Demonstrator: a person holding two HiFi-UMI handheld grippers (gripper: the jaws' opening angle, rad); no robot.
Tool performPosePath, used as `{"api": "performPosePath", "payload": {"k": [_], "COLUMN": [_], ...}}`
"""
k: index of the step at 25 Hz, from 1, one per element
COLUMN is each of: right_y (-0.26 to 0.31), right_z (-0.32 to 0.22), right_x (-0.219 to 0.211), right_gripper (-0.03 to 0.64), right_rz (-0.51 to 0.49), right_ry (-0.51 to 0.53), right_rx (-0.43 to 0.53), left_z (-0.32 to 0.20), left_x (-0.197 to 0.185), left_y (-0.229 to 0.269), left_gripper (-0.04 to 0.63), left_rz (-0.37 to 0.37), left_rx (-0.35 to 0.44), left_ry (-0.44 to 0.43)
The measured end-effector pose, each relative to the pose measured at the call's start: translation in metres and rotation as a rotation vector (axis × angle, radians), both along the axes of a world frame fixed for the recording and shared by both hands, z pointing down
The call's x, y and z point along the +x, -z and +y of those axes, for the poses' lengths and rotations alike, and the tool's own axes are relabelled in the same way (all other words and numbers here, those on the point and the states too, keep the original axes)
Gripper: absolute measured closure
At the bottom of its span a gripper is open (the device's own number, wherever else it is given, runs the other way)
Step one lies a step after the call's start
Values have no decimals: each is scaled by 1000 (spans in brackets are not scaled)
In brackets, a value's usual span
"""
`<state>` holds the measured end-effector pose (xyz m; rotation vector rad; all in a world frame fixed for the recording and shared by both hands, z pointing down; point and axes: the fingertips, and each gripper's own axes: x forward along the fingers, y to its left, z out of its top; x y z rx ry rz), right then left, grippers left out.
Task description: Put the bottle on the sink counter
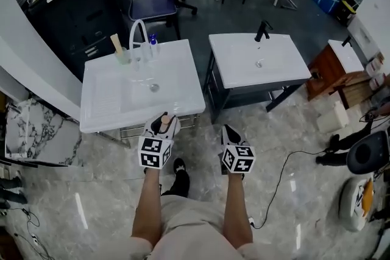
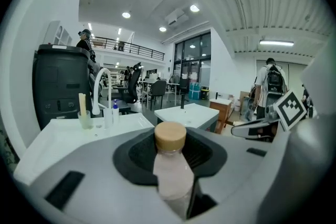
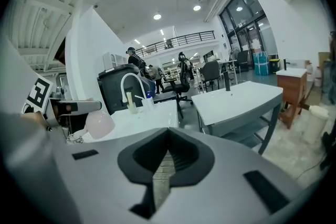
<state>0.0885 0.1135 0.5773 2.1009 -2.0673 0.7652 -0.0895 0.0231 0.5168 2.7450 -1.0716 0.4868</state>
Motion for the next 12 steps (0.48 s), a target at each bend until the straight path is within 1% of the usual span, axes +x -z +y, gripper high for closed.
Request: {"api": "performPosePath", "payload": {"k": [7, 12], "right_y": [-8, -6], "right_z": [-62, -97], "right_x": [8, 7], "right_gripper": [612, 612], "right_rz": [-2, 6], "right_ry": [-9, -9], "right_rx": [-6, -3], "left_z": [-68, -108], "left_x": [11, 11], "left_y": [-6, -8], "left_gripper": [469, 469], "left_rz": [7, 32], "left_rx": [-8, -21], "left_ry": [-19, -9]}}
